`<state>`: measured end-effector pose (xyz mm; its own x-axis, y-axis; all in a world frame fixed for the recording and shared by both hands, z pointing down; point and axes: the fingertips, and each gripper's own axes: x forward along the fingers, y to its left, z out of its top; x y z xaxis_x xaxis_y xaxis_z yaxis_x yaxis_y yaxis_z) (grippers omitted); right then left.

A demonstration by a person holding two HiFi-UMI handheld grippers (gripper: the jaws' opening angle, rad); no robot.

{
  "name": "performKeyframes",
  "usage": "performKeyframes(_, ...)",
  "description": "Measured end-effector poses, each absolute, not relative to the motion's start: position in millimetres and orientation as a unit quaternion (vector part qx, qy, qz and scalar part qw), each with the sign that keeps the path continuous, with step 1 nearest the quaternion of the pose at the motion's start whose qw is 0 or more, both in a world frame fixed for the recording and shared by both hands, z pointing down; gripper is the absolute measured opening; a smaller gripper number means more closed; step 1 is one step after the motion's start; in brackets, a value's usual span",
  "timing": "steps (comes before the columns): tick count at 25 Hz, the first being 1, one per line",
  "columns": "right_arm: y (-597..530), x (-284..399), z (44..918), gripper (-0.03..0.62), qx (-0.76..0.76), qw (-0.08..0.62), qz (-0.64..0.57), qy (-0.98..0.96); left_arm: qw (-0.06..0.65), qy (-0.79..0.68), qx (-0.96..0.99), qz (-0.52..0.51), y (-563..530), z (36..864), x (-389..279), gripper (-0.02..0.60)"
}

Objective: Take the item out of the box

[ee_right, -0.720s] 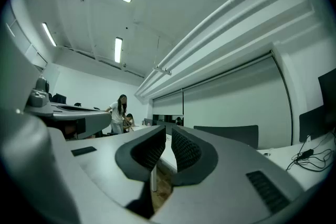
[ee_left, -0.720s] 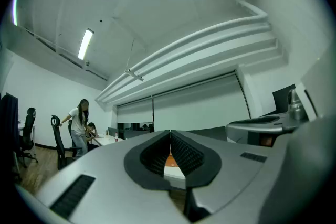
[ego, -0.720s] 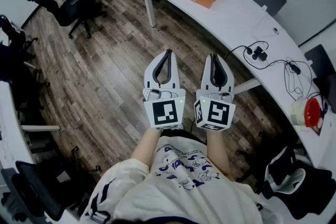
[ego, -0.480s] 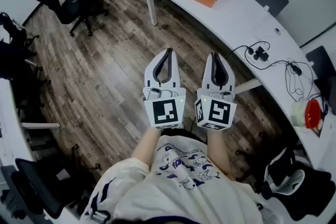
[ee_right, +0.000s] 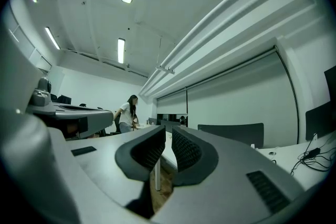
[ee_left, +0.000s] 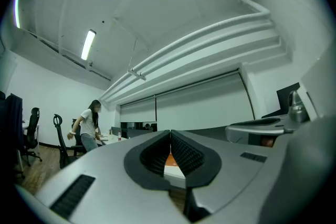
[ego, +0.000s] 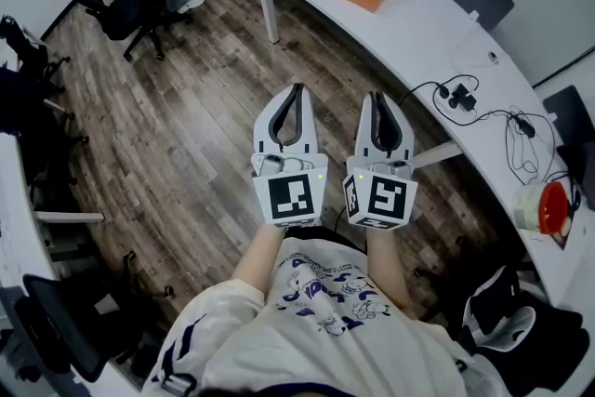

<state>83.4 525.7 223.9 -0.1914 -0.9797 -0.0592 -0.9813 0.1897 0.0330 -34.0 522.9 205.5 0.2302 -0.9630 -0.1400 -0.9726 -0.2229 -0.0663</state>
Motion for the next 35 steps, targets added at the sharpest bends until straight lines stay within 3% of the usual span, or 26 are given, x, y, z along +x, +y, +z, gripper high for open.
performKeyframes(16, 487, 87, 250, 0.058, -0.616, 0.002, -0.011, 0.788, 0.045, 0.64, -0.767, 0.022, 491, 226, -37, 0.018)
performKeyframes(35, 335, 65, 254, 0.057, -0.635, -0.006, -0.013, 0.772, 0.036, 0.612, -0.79, 0.03, 330, 228, -52, 0.018)
